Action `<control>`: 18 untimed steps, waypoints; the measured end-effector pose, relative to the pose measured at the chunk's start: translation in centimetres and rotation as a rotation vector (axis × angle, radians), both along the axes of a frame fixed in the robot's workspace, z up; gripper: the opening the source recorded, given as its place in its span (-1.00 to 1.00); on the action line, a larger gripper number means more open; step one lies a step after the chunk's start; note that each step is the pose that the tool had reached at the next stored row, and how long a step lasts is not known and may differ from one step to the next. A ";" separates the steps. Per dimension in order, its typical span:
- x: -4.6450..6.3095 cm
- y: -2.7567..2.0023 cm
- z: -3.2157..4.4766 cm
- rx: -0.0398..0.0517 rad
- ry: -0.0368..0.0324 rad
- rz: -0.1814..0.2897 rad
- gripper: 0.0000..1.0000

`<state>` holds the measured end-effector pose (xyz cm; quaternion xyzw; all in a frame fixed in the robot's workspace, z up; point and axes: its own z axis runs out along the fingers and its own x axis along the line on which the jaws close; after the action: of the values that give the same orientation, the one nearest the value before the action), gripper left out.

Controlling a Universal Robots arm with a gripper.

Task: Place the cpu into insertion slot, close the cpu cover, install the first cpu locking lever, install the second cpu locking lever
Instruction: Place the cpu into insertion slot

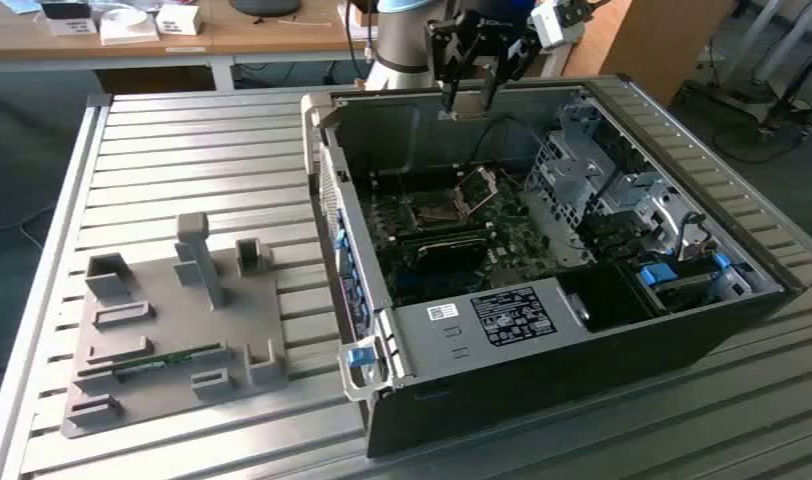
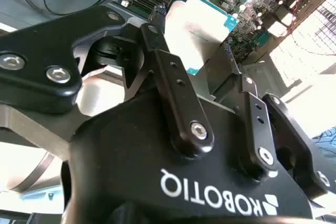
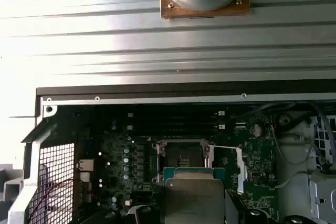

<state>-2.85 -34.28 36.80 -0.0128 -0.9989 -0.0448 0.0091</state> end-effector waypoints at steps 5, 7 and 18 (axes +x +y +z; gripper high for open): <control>0.0 0.00 0.00 -0.0002 0.0001 0.000 0.07; 0.0 0.00 -0.07 0.0000 0.0000 0.000 0.07; 0.0 0.00 -0.53 0.0000 0.0000 0.000 0.07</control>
<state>-2.85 -34.28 36.27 -0.0128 -0.9989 -0.0448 0.0091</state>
